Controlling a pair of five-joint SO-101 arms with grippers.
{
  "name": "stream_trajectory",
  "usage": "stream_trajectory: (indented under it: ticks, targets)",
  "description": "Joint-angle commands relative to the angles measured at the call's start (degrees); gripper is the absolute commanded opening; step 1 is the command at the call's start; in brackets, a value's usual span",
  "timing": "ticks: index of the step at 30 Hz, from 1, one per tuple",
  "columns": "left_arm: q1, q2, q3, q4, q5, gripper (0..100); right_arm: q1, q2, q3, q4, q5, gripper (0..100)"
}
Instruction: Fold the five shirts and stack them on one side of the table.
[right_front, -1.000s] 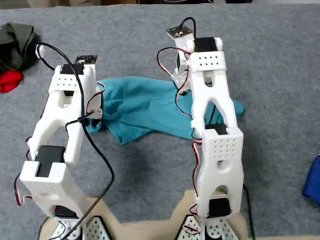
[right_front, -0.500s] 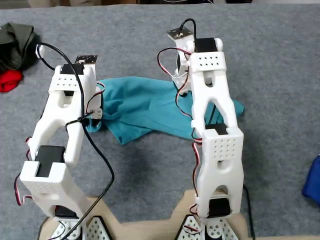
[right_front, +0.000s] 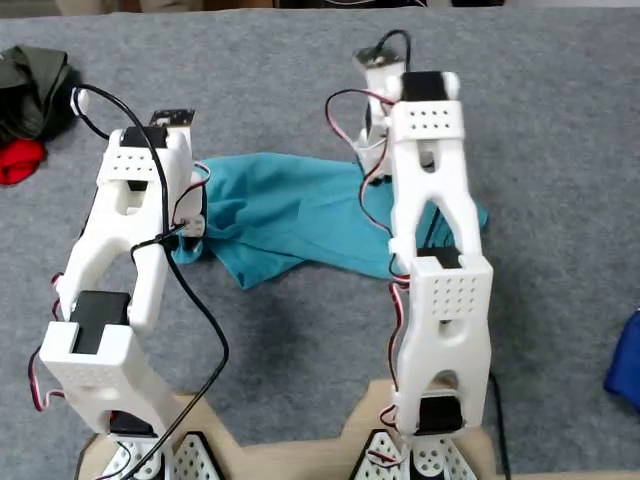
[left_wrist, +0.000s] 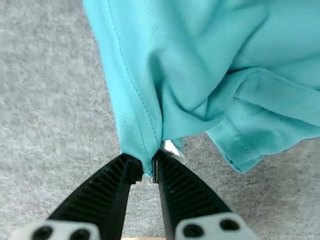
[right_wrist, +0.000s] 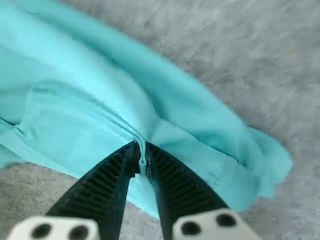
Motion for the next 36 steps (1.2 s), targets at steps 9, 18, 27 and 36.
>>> stream_trajectory:
  ticks: [9, 18, 27, 36]
  targets:
    - [0.4, -0.7, -32.5, 12.9, 0.4, 2, 5.0, -15.5, -9.9, 1.0, -1.2, 0.9]
    - [0.4, -0.8, -42.5, 15.2, 0.5, 2, 5.0, -18.7, -5.5, 1.0, 3.7, 1.2]
    - [0.2, -0.8, -42.2, 15.3, 0.5, 2, 3.6, -11.8, 8.7, 0.8, 12.0, 13.6]
    - [0.6, -0.7, -42.2, 15.3, 0.4, 2, 4.0, -7.5, 9.3, 0.2, 11.8, 15.1]
